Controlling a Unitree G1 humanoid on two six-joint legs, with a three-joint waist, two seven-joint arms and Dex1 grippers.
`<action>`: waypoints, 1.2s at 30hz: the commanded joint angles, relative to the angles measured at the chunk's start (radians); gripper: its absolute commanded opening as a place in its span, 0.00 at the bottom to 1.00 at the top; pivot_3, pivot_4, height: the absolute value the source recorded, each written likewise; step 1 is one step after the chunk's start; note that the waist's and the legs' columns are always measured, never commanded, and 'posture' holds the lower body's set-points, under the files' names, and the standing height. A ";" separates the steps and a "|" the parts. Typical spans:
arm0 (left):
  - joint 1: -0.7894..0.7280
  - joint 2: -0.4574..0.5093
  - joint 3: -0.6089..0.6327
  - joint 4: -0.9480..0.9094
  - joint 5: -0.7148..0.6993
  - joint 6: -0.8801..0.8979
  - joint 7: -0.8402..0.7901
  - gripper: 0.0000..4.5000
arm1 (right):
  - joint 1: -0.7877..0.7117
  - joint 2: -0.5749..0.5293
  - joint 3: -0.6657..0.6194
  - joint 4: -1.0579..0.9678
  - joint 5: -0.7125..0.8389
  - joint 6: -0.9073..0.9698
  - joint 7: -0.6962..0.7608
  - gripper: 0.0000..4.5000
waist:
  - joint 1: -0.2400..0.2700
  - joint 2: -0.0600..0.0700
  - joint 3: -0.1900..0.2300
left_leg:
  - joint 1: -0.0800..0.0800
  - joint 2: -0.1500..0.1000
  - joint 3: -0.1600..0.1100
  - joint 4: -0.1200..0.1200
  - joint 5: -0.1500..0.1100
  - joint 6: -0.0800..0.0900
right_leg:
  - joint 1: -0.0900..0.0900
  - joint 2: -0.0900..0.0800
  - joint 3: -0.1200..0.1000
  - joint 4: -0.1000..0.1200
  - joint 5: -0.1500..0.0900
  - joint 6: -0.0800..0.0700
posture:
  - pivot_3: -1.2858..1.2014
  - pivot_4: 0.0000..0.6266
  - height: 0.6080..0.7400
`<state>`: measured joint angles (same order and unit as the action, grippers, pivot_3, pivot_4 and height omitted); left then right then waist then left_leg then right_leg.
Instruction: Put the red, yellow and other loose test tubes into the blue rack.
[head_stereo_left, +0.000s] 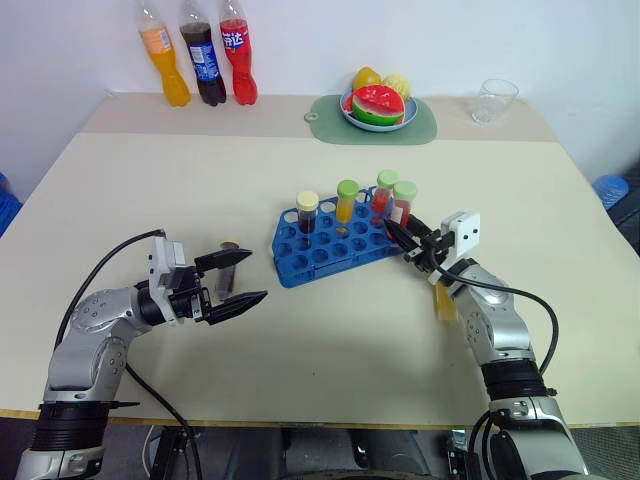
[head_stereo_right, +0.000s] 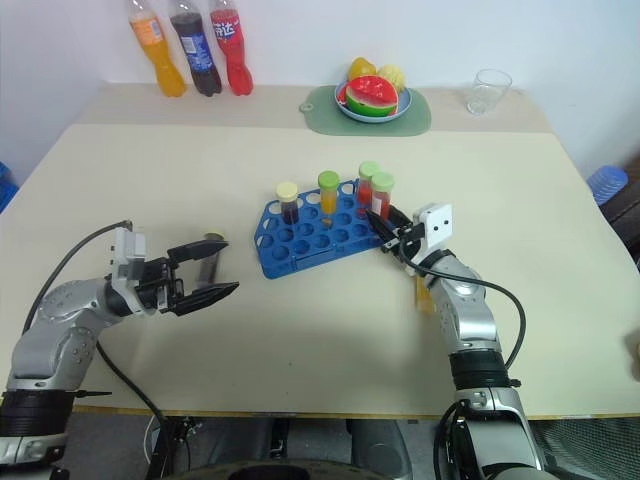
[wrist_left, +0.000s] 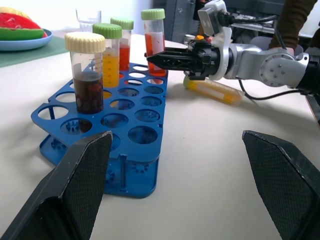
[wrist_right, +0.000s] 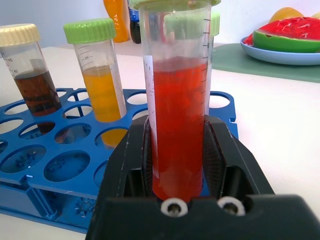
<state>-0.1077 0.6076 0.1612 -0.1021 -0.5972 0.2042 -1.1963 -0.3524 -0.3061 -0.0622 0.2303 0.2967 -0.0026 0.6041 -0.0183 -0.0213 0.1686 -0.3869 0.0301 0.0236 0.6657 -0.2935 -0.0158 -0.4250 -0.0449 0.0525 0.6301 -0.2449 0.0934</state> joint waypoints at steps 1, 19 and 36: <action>0.004 0.005 0.005 -0.036 -0.001 -0.018 0.000 0.96 | 0.014 -0.016 -0.007 -0.001 -0.017 -0.006 0.001 0.24 | 0.000 0.000 0.000 | 0.000 0.000 0.000 0.000 0.000 0.000 | 0.000 0.000 0.000 0.000 0.000 0.000 | 0.52 0.24 1.00; -0.002 -0.004 -0.012 -0.033 0.000 -0.023 0.001 0.96 | 0.072 -0.207 -0.027 -0.315 -0.012 0.168 0.079 0.96 | 0.003 0.001 0.001 | -0.001 0.000 0.000 0.000 0.000 0.000 | -0.001 0.000 0.000 0.000 0.000 0.000 | 0.52 0.24 1.00; -0.045 -0.020 -0.062 0.013 0.023 -0.055 -0.031 0.96 | 0.001 -0.470 -0.188 -0.653 0.274 1.473 -0.098 0.96 | 0.001 0.001 0.001 | -0.002 0.000 0.000 0.000 0.000 0.000 | -0.002 0.001 0.000 -0.001 0.000 -0.001 | 0.52 0.24 1.00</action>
<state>-0.1395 0.5857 0.1052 -0.0790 -0.5797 0.1674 -1.2135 -0.3142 -0.7929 -0.2148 -0.4397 0.5576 1.4079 0.5239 -0.0170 -0.0203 0.1693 -0.3892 0.0296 0.0233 0.6657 -0.2936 -0.0158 -0.4273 -0.0442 0.0525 0.6291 -0.2452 0.0929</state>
